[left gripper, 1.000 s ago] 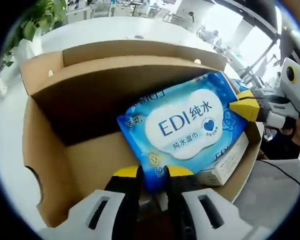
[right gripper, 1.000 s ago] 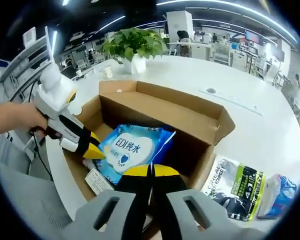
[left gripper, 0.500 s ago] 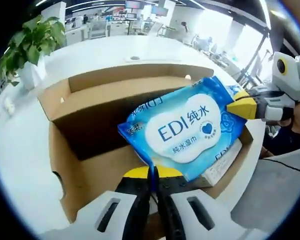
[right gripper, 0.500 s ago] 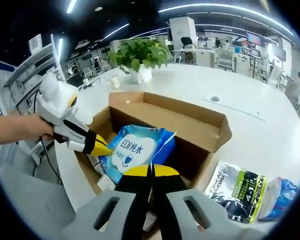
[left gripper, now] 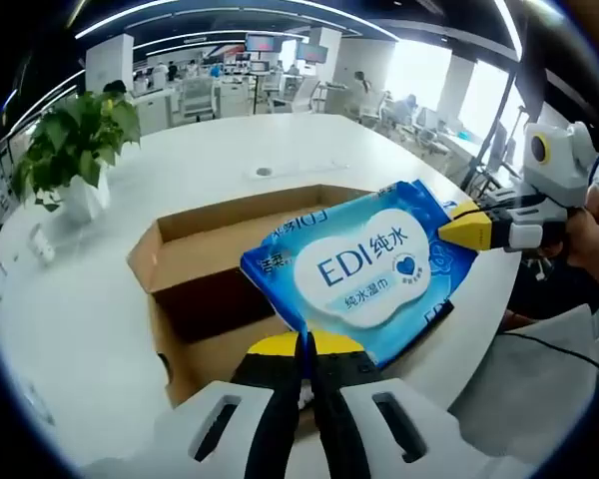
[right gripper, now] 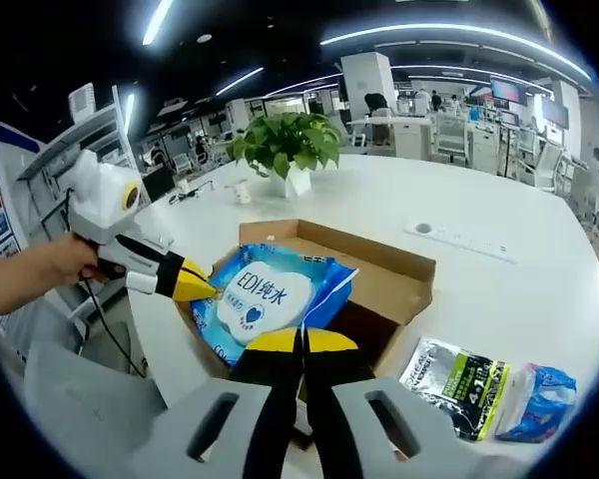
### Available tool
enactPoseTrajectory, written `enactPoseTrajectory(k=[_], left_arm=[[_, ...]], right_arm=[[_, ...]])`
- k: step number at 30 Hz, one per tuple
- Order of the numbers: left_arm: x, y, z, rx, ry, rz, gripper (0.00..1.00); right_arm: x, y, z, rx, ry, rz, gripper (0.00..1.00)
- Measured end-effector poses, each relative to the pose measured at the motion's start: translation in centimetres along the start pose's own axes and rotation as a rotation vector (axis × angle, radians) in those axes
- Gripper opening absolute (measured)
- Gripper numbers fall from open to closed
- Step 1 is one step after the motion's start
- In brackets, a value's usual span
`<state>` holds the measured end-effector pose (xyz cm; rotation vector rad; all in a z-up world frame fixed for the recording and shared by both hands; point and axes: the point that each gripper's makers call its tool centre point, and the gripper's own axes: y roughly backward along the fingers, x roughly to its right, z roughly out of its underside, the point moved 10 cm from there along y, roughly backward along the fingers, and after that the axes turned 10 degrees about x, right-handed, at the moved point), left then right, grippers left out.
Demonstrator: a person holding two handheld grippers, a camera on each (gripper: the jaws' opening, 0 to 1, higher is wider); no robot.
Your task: Operate the shoe box by opening the lid, removing the specified soft item, and placing it in the target area until the item is outside and the box remains undamaged.
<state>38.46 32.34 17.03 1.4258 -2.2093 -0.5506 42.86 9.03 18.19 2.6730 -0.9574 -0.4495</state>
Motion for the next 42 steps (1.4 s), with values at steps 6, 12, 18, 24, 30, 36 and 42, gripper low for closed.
enactPoseTrajectory(k=[6,12,18,24,30,36,42], left_arm=[[1.6,1.0,-2.1,0.035,-0.009,0.001,0.0],[3.4,1.3,-4.0,0.057,-0.017,0.001,0.0],[5.2,0.7,-5.4,0.07,-0.034,0.016,0.0],[7.1,-0.5,-6.1,0.066,-0.03,0.034,0.0],[8.8,-2.1,-6.8,0.06,-0.035,0.049,0.0],[10.3,-4.4,-7.1,0.054,-0.026,0.064,0.0],[12.0,-6.8,-7.0,0.043,-0.028,0.079,0.0]], right_arm=[[0.4,2.0,-2.2,0.03,-0.001,0.005,0.0],[0.9,3.9,-3.8,0.053,0.0,0.018,0.0],[2.0,5.9,-4.3,0.066,-0.01,0.036,0.0],[3.4,7.6,-4.2,0.067,-0.023,0.051,0.0],[5.1,8.9,-4.1,0.063,-0.029,0.073,0.0],[7.4,9.9,-3.5,0.043,-0.037,0.097,0.0],[9.8,10.7,-2.4,0.02,-0.045,0.122,0.0]])
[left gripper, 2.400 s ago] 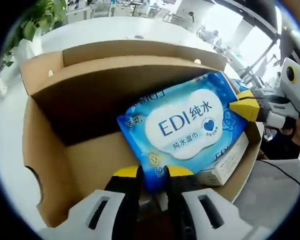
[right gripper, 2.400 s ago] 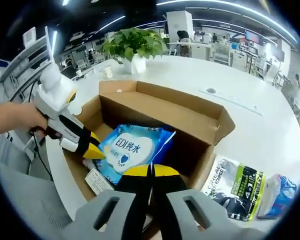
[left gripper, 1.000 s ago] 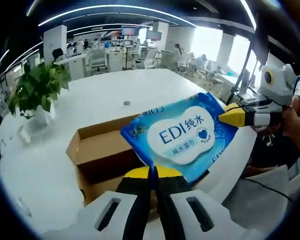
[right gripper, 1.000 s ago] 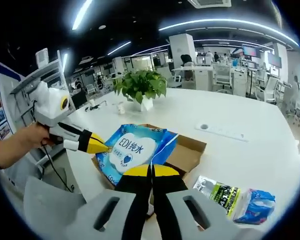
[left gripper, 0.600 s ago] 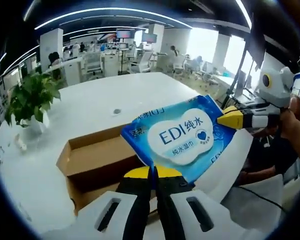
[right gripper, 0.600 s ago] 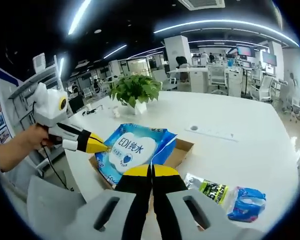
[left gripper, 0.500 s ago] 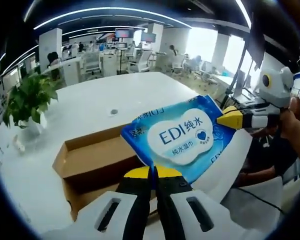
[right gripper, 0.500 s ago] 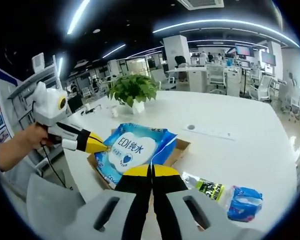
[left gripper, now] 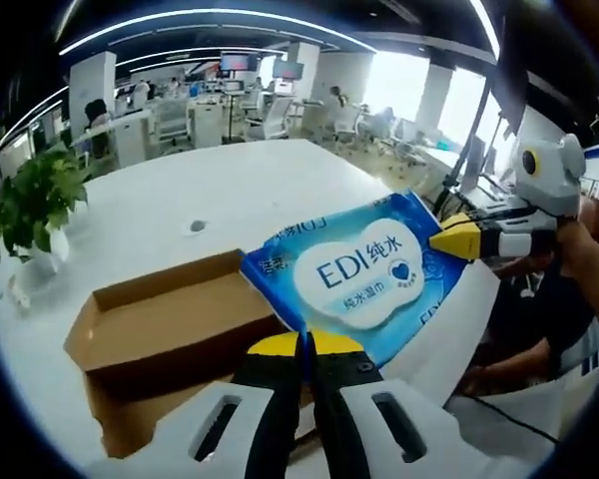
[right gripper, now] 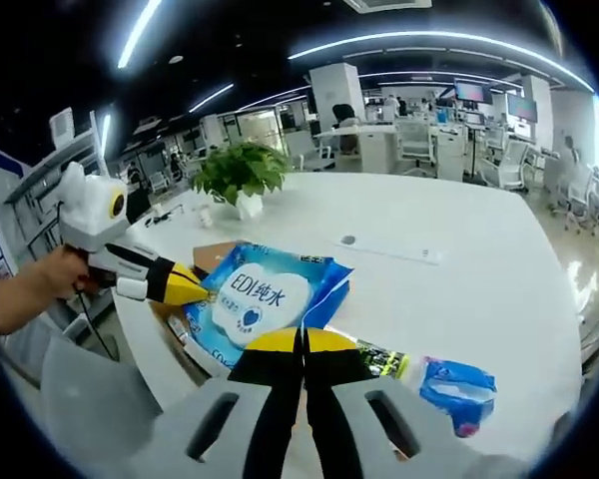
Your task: Operate the shoe box by opening the lid, removing the specified soft item, and placing it in the target area until the item is outside and the box remains undamaged.
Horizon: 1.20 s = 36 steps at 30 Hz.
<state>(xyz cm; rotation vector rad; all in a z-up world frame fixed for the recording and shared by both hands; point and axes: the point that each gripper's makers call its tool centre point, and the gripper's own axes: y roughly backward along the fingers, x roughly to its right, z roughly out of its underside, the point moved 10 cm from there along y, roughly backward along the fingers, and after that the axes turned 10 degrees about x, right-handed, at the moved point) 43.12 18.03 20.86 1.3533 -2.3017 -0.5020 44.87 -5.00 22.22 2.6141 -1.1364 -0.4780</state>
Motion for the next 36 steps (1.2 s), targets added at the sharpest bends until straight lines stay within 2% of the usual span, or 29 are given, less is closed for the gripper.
enactPoseTrajectory(k=[12,20,25,32,36], left_arm=[[2.0,-5.0,1.4,-0.063,-0.014,0.022,0.0],[2.3,-7.9,2.7,-0.124,-0.01,0.016,0.0],[2.2,-9.7,3.5,-0.183,-0.022,0.009,0.0],[1.8,-11.7,4.5,-0.247,-0.071,-0.007,0.0],[2.6,-12.1,4.7,-0.282,-0.14,-0.011,0.0]], right_arm=[[4.5,-0.3,2.6,-0.078,-0.009,0.031,0.0],[7.1,-1.5,4.8,-0.121,-0.044,0.031,0.0],[8.4,-2.7,6.6,-0.147,-0.053,0.02,0.0],[9.4,-4.3,8.9,-0.192,-0.027,0.006,0.0],[9.9,-4.9,9.9,-0.209,0.001,0.02,0.0]])
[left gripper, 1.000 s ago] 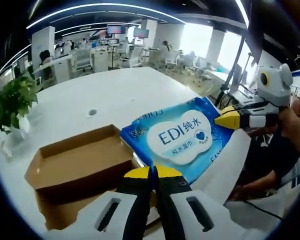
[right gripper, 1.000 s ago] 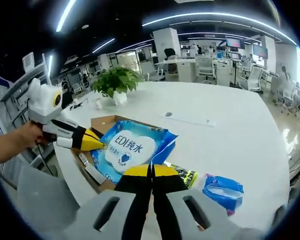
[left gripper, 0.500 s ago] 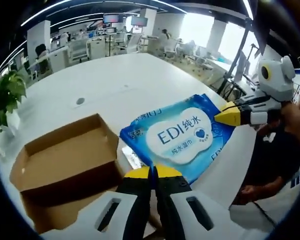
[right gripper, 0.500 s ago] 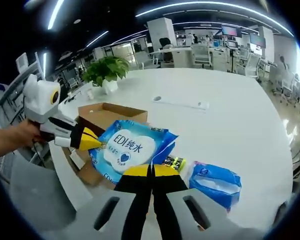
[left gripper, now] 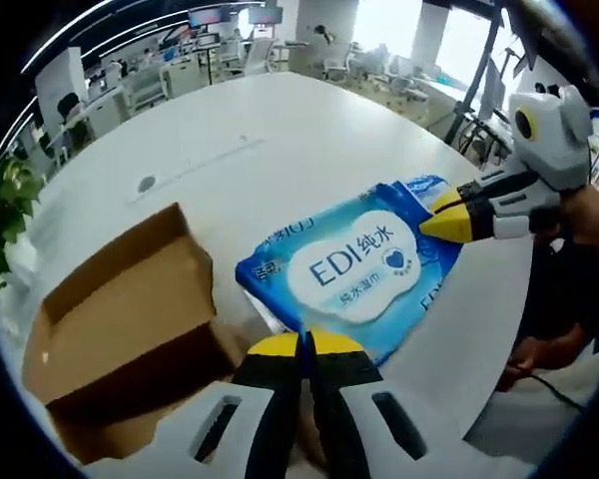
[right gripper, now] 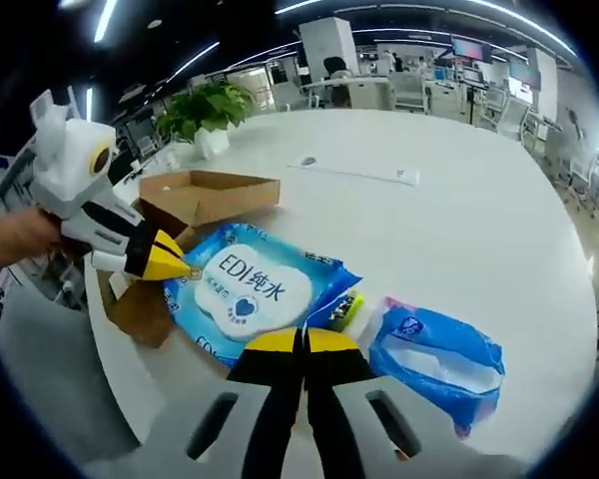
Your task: Operate the shoe box by opening the lid, removing the specified soft item, and placing it in the target area until the item is outside and the box remains undamaged.
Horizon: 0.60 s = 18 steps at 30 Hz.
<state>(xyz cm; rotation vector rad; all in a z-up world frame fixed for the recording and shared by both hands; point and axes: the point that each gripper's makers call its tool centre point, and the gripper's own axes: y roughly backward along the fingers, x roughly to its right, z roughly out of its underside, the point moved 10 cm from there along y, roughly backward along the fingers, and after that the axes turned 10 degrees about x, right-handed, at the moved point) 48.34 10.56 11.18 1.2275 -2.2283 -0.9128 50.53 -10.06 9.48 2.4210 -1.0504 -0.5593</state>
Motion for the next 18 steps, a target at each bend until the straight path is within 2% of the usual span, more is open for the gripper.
enactPoseTrajectory(k=[4,10,15,18], left_arm=[[0.3,-1.0,0.0,-0.034,-0.062,-0.005,0.0],[0.1,-2.1,0.2,-0.088,-0.176,-0.035,0.0],[0.1,-2.5,0.9,-0.113,-0.203,-0.041,0.0],[-0.1,-2.6,0.8,-0.104,-0.211,-0.055,0.0]], right_arm=[[0.8,-0.8,0.8,-0.021,0.019,0.005,0.0],[0.7,-1.8,1.5,-0.03,0.062,-0.001,0.0],[0.5,-2.5,1.9,-0.042,0.111,0.002,0.01],[0.6,-2.8,2.3,-0.054,0.119,0.001,0.01]])
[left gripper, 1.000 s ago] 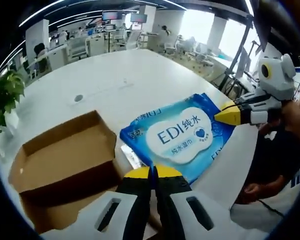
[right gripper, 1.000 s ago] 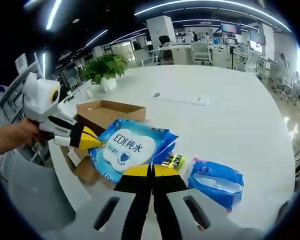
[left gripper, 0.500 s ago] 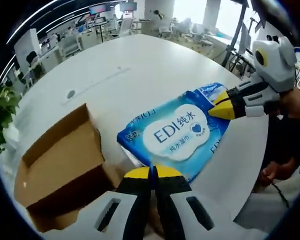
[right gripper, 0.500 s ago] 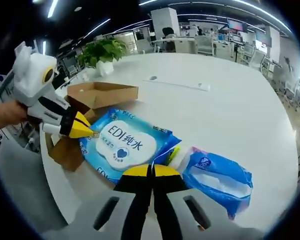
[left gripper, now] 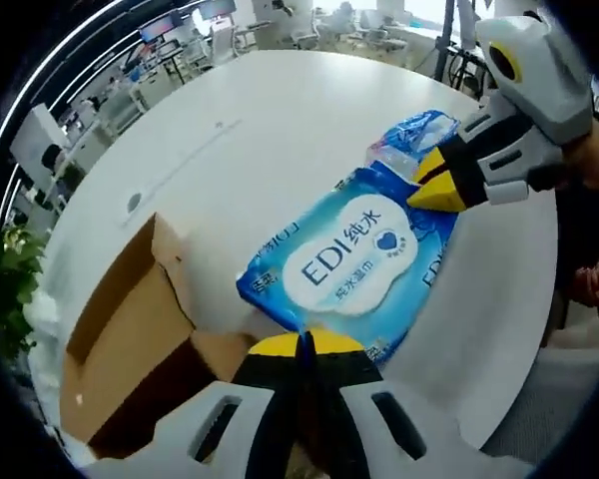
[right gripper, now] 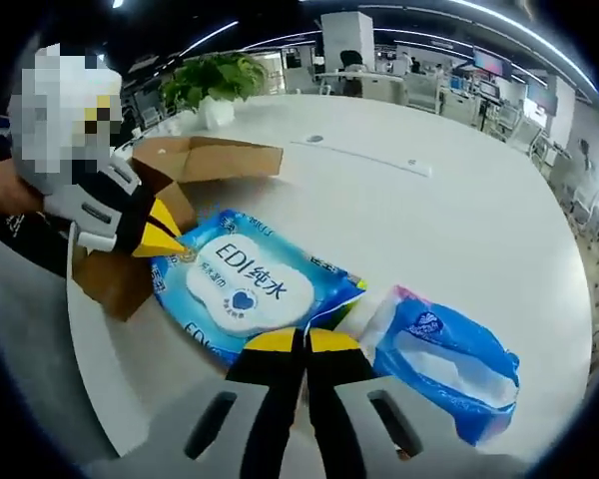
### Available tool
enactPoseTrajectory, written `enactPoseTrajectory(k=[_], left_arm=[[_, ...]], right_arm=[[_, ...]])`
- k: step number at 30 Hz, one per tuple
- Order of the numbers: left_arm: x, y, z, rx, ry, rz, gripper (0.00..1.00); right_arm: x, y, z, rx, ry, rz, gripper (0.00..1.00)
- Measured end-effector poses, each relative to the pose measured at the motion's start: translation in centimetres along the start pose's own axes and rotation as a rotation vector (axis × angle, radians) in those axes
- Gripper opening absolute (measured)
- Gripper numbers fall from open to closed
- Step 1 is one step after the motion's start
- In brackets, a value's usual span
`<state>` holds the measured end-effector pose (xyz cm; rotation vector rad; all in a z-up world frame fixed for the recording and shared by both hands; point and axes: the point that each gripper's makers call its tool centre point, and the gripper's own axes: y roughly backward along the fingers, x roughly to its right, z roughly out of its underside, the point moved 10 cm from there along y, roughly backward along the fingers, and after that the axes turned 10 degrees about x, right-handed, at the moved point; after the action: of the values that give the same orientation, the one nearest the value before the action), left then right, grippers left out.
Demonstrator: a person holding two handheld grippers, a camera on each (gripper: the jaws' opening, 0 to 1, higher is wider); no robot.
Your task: Operate the shoe box by opening the lid, removing the specified soft item, and placing it in the target area until the item is outside and the box remains undamaged.
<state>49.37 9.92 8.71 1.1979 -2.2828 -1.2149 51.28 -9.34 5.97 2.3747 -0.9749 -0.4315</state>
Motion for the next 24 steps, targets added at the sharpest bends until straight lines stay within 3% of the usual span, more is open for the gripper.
enactPoseTrajectory(k=[7,11,20,24], left_arm=[[0.0,-0.1,0.2,0.013,0.006,-0.013,0.0],[-0.2,0.0,0.0,0.043,-0.006,-0.037,0.0],[0.1,-0.9,0.2,0.017,-0.063,-0.024,0.0],[-0.1,-0.7,0.6,0.025,-0.043,-0.014,0.01]], right_arm=[[-0.1,0.1,0.0,0.033,-0.002,0.003,0.0],[0.2,0.0,-0.8,0.075,0.06,0.019,0.0],[0.6,-0.5,-0.2,0.035,0.084,0.029,0.02],[0.5,0.2,-0.2,0.039,0.12,0.032,0.04]])
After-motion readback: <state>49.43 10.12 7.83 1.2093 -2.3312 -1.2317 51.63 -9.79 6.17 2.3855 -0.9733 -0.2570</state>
